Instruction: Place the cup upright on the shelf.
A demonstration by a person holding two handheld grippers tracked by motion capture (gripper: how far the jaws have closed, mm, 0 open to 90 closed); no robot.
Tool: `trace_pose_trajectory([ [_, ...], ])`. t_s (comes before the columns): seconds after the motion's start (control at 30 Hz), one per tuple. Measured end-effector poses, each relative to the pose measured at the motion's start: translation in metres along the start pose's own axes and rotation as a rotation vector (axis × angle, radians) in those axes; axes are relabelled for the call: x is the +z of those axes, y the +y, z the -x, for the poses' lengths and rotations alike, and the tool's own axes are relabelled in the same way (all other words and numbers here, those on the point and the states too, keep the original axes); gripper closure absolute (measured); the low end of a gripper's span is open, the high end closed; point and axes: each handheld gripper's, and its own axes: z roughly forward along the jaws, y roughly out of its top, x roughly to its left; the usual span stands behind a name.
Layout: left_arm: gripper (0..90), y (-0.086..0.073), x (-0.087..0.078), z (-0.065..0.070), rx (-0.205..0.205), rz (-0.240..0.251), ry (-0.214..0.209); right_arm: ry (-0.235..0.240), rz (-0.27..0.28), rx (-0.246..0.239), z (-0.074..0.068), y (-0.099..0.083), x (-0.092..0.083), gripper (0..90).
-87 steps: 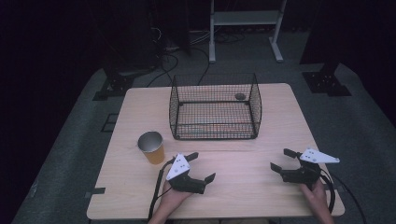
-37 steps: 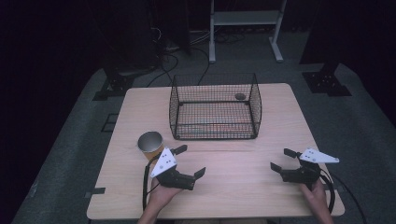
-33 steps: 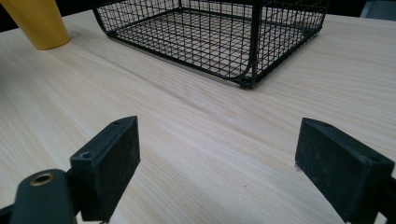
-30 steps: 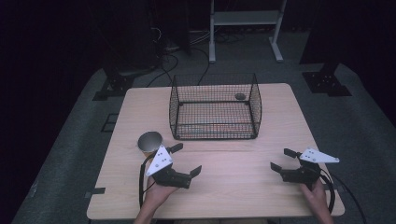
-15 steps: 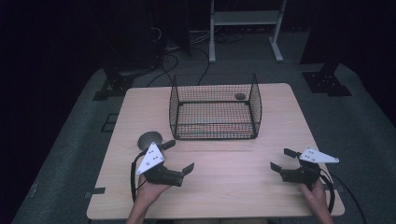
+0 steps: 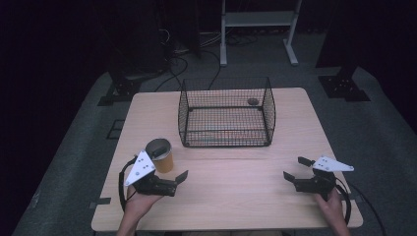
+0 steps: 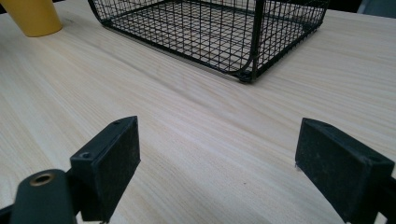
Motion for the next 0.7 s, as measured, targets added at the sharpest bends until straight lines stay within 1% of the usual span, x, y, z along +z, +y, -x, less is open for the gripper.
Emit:
trace_pose_trajectory([
  [0.07,0.0,0.000,-0.005,-0.005,-0.003,0.002,0.026,0.000,-0.001,-0.002,0.000,0.000,0.000,12.9],
  [0.13,0.0,-0.001,-0.009,-0.011,-0.014,0.000,0.040,0.000,-0.001,-0.003,0.000,0.000,0.000,12.9],
  [0.27,0.0,-0.004,-0.013,-0.020,-0.005,-0.016,0.074,0.003,-0.002,-0.004,0.000,0.000,0.000,13.0],
  [0.3,0.0,-0.005,-0.014,-0.023,-0.004,-0.019,0.089,0.003,-0.002,-0.006,-0.001,0.000,0.000,12.9],
  [0.33,0.0,-0.007,-0.014,-0.026,-0.011,-0.021,0.100,0.004,-0.002,-0.009,-0.001,0.000,0.000,12.9],
  [0.47,0.0,-0.014,-0.016,-0.035,-0.016,-0.044,0.124,0.005,-0.002,-0.009,-0.001,0.000,0.000,13.0],
  [0.53,0.0,-0.019,-0.016,-0.040,-0.034,-0.054,0.125,0.006,-0.001,-0.012,-0.001,0.000,0.000,13.0],
  [0.6,0.0,-0.022,-0.016,-0.043,-0.042,-0.057,0.139,0.006,-0.002,-0.016,-0.002,0.000,0.000,12.9],
  [0.63,0.0,-0.024,-0.017,-0.046,-0.049,-0.069,0.142,0.007,-0.002,-0.017,-0.002,0.000,0.000,12.9],
  [0.7,0.0,-0.027,-0.016,-0.049,-0.049,-0.080,0.154,0.007,-0.002,-0.011,-0.001,0.000,0.000,13.0],
])
